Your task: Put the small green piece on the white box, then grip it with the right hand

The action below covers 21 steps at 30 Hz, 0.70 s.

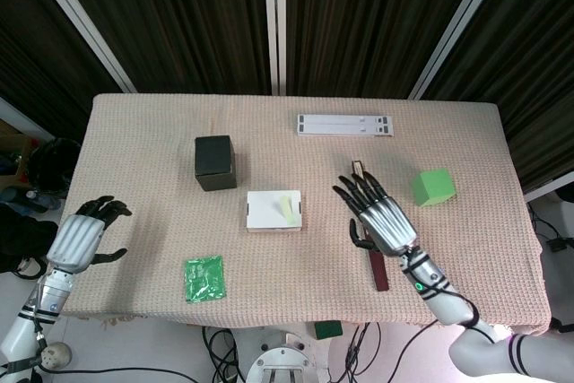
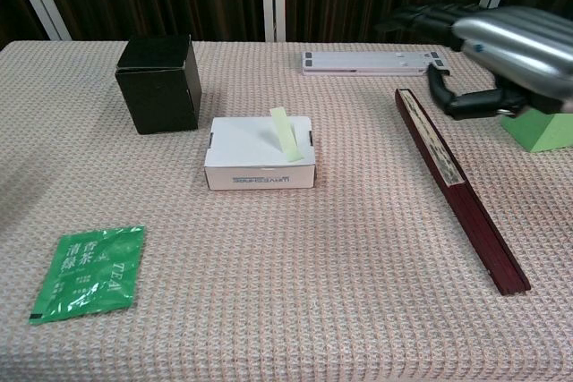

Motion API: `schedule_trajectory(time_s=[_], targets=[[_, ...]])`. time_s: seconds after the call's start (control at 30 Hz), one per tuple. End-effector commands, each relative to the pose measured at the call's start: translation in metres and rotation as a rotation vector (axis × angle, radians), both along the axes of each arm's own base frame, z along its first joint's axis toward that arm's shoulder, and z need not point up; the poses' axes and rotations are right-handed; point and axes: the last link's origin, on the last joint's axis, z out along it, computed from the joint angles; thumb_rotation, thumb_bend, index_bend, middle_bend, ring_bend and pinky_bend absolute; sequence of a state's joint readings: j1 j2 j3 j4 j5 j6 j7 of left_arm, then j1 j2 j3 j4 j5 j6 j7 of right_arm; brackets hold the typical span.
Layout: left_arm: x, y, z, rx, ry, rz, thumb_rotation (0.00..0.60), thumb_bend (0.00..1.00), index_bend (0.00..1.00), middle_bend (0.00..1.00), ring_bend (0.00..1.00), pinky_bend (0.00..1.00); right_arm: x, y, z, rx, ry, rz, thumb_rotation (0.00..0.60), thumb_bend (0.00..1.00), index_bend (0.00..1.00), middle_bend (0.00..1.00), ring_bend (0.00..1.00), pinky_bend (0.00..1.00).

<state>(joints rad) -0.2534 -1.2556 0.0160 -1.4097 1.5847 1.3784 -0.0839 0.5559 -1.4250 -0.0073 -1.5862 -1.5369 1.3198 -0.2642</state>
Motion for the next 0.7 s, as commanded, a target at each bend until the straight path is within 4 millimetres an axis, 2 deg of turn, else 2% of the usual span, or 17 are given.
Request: schedule_trajectory(time_s=[0.03,0.1,0.23,0.4,0.5,0.63,0.7], targets=[[0.001,-0.003,0.002,0.026,-0.008,-0.016,0.600,0.07,0.32,0.26,0.15,0.25,-0.074,0.058,0.059,-0.183,0.055,-0.181,0.276,0.58,0.00,0.00,0.00,0.00],[0.000,-0.005,0.003,0.038,-0.006,-0.017,0.600,0.07,0.32,0.25,0.15,0.25,-0.096,0.076,0.070,-0.208,0.070,-0.301,0.282,0.50,0.00,0.00,0.00,0.00],[-0.001,-0.009,0.002,0.044,0.003,-0.005,0.600,0.07,0.31,0.21,0.14,0.24,-0.121,0.097,0.083,-0.261,0.088,-0.414,0.284,0.28,0.00,0.00,0.00,0.00],[-0.004,-0.013,0.006,0.122,0.059,0.004,0.600,0.07,0.25,0.16,0.05,0.14,-0.146,0.107,0.083,-0.307,0.048,-0.461,0.285,0.22,0.00,0.00,0.00,0.00],[-0.007,-0.016,0.008,0.137,0.097,0.039,0.589,0.07,0.20,0.13,0.02,0.12,-0.155,0.108,0.081,-0.313,0.030,-0.476,0.285,0.20,0.00,0.00,0.00,0.00],[-0.006,-0.019,0.011,0.125,0.088,0.059,0.495,0.07,0.18,0.12,0.02,0.12,-0.157,0.108,0.082,-0.303,-0.030,-0.494,0.285,0.20,0.00,0.00,0.00,0.00],[-0.006,-0.020,0.012,0.119,0.090,0.061,0.479,0.07,0.17,0.12,0.02,0.12,-0.158,0.106,0.083,-0.307,-0.031,-0.496,0.285,0.20,0.00,0.00,0.00,0.00]])
